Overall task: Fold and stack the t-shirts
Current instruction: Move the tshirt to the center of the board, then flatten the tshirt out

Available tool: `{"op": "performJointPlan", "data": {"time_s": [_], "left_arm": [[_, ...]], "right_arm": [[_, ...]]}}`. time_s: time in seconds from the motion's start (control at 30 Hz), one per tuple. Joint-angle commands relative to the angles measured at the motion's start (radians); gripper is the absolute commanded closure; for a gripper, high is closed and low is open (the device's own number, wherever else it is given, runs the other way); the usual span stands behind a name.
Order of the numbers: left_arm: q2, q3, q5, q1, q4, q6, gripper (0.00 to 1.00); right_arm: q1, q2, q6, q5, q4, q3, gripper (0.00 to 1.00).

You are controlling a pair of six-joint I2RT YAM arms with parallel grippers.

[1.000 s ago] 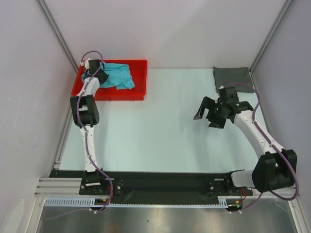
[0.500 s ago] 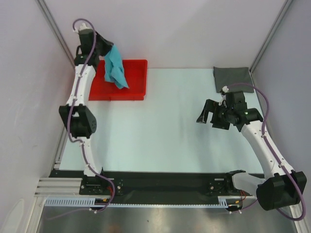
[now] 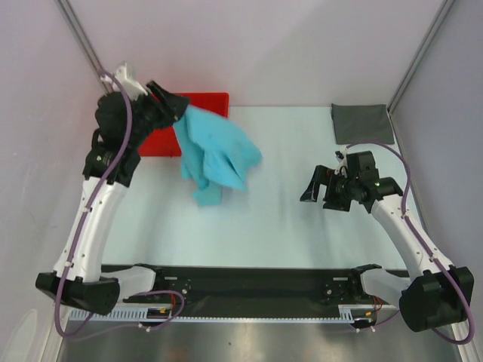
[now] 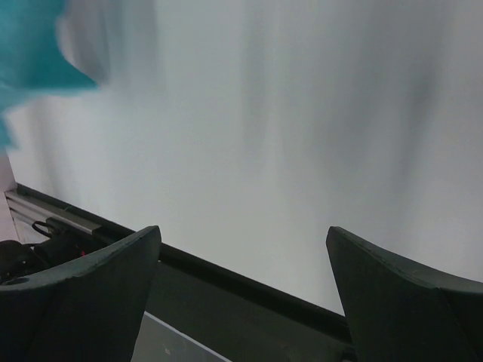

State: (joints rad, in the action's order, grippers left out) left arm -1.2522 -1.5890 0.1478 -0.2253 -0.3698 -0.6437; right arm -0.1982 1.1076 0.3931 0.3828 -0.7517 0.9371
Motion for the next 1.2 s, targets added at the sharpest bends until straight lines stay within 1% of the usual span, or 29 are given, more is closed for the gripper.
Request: {"op": "performJointPlan", "data": {"time_s": [0.0, 0.03, 0.07, 0.1, 0.17, 0.2, 0.23, 0.27, 0.3, 0.33, 0.37, 0.47, 0.6, 0.63, 0.7, 0.73, 0.77, 0.8, 0.83, 0.87, 0.93, 1.0, 1.1, 1.17], "left_arm": [[0.043, 0.216, -0.100, 0.012, -0.133, 0.079, 0.42], [0.092, 0.259, -0.128, 0.012, -0.148, 0.108, 0.35], [0.106, 0.327, -0.201, 0.012, -0.193, 0.122, 0.28], [0.126, 0.357, -0.227, 0.012, -0.210, 0.139, 0.27], [0.161, 0.429, -0.282, 0.012, -0.266, 0.168, 0.20], [0.169, 0.446, -0.292, 0.012, -0.293, 0.167, 0.20], [0.175, 0.480, -0.294, 0.012, -0.328, 0.162, 0.21], [0.187, 0.504, -0.237, 0.012, -0.331, 0.158, 0.25], [0.192, 0.533, -0.199, 0.012, -0.324, 0.153, 0.27], [0.197, 0.594, -0.167, 0.011, -0.310, 0.127, 0.29], [0.203, 0.630, -0.092, 0.006, -0.296, 0.101, 0.31], [0.192, 0.741, -0.024, -0.006, -0.230, 0.055, 0.31], [0.090, 0.802, 0.093, -0.022, -0.172, 0.013, 0.30], [0.064, 0.816, 0.102, -0.023, -0.169, 0.006, 0.31], [0.027, 0.828, 0.113, -0.029, -0.175, -0.005, 0.37], [0.001, 0.846, 0.107, -0.032, -0.184, -0.010, 0.40], [0.000, 0.854, 0.098, -0.042, -0.188, -0.017, 0.44], [0.000, 0.862, 0.092, -0.049, -0.190, -0.028, 0.46], [0.007, 0.874, 0.090, -0.057, -0.186, -0.031, 0.47], [0.008, 0.874, 0.078, -0.068, -0.187, -0.034, 0.48], [0.002, 0.871, 0.069, -0.103, -0.195, -0.037, 0.48], [-0.033, 0.870, 0.068, -0.141, -0.198, -0.042, 0.45], [-0.079, 0.876, 0.042, -0.174, -0.215, -0.057, 0.44], [-0.088, 0.896, 0.026, -0.177, -0.231, -0.076, 0.44]], "right_arm": [[-0.018, -0.017, 0.033, 0.042, 0.052, -0.046, 0.00], [-0.026, -0.014, 0.038, 0.047, 0.073, -0.055, 0.00], [-0.033, -0.003, 0.046, 0.062, 0.087, -0.067, 0.00], [-0.041, 0.004, 0.052, 0.073, 0.124, -0.076, 0.00], [-0.082, 0.050, 0.076, 0.102, 0.169, -0.095, 0.01], [-0.099, 0.076, 0.085, 0.116, 0.223, -0.096, 0.02], [-0.139, 0.102, 0.111, 0.132, 0.256, -0.103, 0.04], [-0.156, 0.130, 0.125, 0.164, 0.291, -0.103, 0.06], [-0.179, 0.205, 0.138, 0.175, 0.339, -0.100, 0.08], [-0.199, 0.239, 0.154, 0.182, 0.350, -0.087, 0.11], [-0.239, 0.305, 0.156, 0.167, 0.357, -0.078, 0.11], [-0.268, 0.366, 0.161, 0.105, 0.362, -0.081, 0.11], [-0.270, 0.426, 0.167, 0.100, 0.432, -0.116, 0.11], [-0.271, 0.454, 0.171, 0.134, 0.448, -0.121, 0.14], [-0.285, 0.481, 0.202, 0.154, 0.497, -0.135, 0.19], [-0.287, 0.500, 0.217, 0.177, 0.521, -0.144, 0.25], [-0.287, 0.503, 0.231, 0.183, 0.546, -0.159, 0.28], [-0.288, 0.506, 0.263, 0.186, 0.581, -0.172, 0.31], [-0.288, 0.506, 0.274, 0.189, 0.597, -0.197, 0.38], [-0.291, 0.499, 0.282, 0.188, 0.606, -0.207, 0.40], [-0.300, 0.489, 0.280, 0.174, 0.614, -0.228, 0.40], [-0.308, 0.489, 0.271, 0.165, 0.612, -0.239, 0.39], [-0.311, 0.514, 0.277, 0.168, 0.638, -0.253, 0.39], [-0.316, 0.532, 0.296, 0.176, 0.666, -0.261, 0.44]]}}
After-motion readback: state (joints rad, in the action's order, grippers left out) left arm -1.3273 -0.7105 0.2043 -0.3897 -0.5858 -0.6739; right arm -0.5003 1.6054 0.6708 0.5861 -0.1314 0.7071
